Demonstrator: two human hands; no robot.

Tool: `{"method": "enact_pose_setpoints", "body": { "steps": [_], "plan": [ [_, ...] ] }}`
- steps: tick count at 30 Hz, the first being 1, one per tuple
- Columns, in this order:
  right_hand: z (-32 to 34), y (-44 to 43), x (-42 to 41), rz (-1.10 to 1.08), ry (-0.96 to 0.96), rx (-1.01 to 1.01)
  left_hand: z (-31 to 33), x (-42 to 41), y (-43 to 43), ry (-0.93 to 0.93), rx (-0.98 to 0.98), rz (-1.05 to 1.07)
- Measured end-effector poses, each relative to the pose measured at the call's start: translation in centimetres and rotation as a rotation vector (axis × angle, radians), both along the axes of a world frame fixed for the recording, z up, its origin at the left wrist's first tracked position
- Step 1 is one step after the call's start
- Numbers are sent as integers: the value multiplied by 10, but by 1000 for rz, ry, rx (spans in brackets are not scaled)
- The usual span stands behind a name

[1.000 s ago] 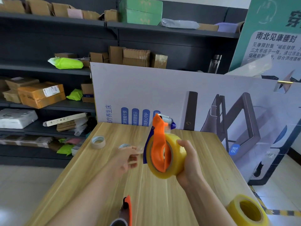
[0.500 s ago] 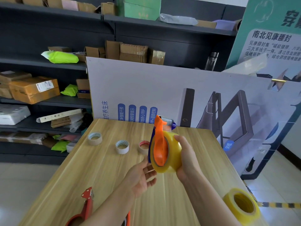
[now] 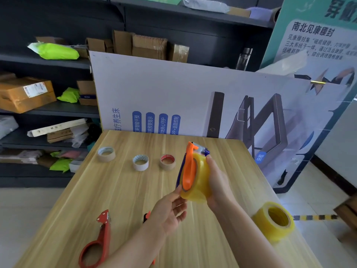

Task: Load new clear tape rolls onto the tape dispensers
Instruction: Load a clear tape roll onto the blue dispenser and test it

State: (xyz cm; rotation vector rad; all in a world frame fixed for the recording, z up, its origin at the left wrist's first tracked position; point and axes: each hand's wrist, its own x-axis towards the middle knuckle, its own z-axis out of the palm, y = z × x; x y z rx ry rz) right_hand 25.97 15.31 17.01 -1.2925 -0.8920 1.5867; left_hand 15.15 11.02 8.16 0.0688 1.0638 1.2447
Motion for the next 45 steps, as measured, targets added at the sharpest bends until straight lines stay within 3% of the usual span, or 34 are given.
{"method": "enact_pose_setpoints", "body": {
  "steps": [5,20,26,45],
  "plan": [
    [-16,-15,10,46,-102,-56,-15,9,-6,219,-65,-25],
    [-80,-46,110,510,-372,7,-71,99,-71,56,-207,-29],
    [-123,-59,129,534,-441,-96,-105,125,-99,-14,-350,-44],
    [-196,-74,120,573,-482,-247,-172,127,-115,-73,-462,11]
  ]
}}
